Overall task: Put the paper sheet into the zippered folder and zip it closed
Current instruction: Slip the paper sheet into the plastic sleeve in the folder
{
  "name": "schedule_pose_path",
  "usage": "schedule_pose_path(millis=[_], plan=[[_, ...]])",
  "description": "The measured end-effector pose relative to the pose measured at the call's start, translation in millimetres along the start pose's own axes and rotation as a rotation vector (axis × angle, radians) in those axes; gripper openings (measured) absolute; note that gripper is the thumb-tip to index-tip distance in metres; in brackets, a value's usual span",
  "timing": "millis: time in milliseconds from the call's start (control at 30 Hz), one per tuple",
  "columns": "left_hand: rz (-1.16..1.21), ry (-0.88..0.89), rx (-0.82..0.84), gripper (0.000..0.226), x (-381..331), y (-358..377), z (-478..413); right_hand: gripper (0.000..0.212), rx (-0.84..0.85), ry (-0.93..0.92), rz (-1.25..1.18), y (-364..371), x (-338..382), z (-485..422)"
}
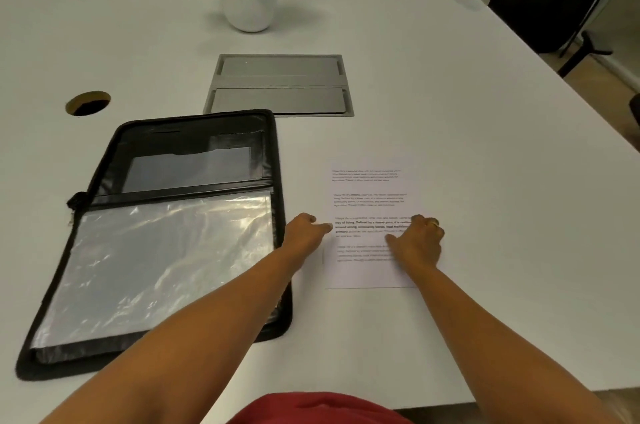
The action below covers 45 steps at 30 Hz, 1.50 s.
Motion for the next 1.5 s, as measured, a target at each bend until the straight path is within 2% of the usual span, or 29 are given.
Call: schedule_pose_path(millis=[67,133,367,467,567,700,833,900,967,1033,1133,1167,1333,1433,1500], plan=[[0.058,-0.043,0.013,0.059,-9,10,-1,0.076,0.020,0.099,0.019,-4,-11,-9],[0.116,-0.091,0.026,0.062,-16,16,-3,0.083,0.058,0.172,0.007,-5,-17,-15],[0.231,-0.245,0.046,0.055,-18,28,-19,0.086,0.110,0.295,-0.012,-7,-25,-26],[0.228,-0.272,0.040,0.043,-14,28,-26,0.091,0.137,0.355,-0.091,-9,-31,-32],[0.203,-0.271,0.058,0.036,-12,27,-29,0.088,0.167,0.345,-0.148,-7,-38,-41],[0.162,-0.287,0.053,0.038,-8,26,-31,0.064,0.239,0.308,-0.169,-2,-41,-45],[0.189,-0.278,0.044,0.039,-4,31,-33,0.055,0.212,0.237,-0.194,-1,-40,-41],[0.208,-0.248,-0.001,0.030,-5,30,-33,0.048,0.177,0.199,-0.227,-4,-38,-36],[0.230,-0.218,-0.033,0.004,-6,27,-34,0.040,0.147,0.162,-0.288,-6,-35,-31],[0.236,-0.198,-0.047,0.009,-3,23,-35,0.037,0.121,0.139,-0.352,-8,-34,-26],[0.266,-0.160,-0.050,0.041,2,15,-32,0.031,0.125,0.091,-0.514,-9,-31,-15],[0.251,-0.139,-0.068,0.045,2,11,-30,0.029,0.132,0.071,-0.572,-9,-30,-11],[0.202,0.000,-0.150,0.028,5,-24,-22,0.032,0.177,0.007,-0.805,-8,-18,5],[0.271,0.002,-0.157,0.014,18,-49,-18,0.032,0.198,0.010,-0.908,-4,-7,12],[0.300,-0.027,-0.133,0.014,27,-61,-15,0.032,0.235,0.008,-0.957,1,2,18]])
Point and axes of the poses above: each hand's wrist, its own z-axis away from the middle knuckle, its own y-axis out of the palm, x = y × z, the point moved 4 cm from there along -z, towards the middle knuckle, and after that the axes turned 11 degrees about -z, right-handed, at the moved point
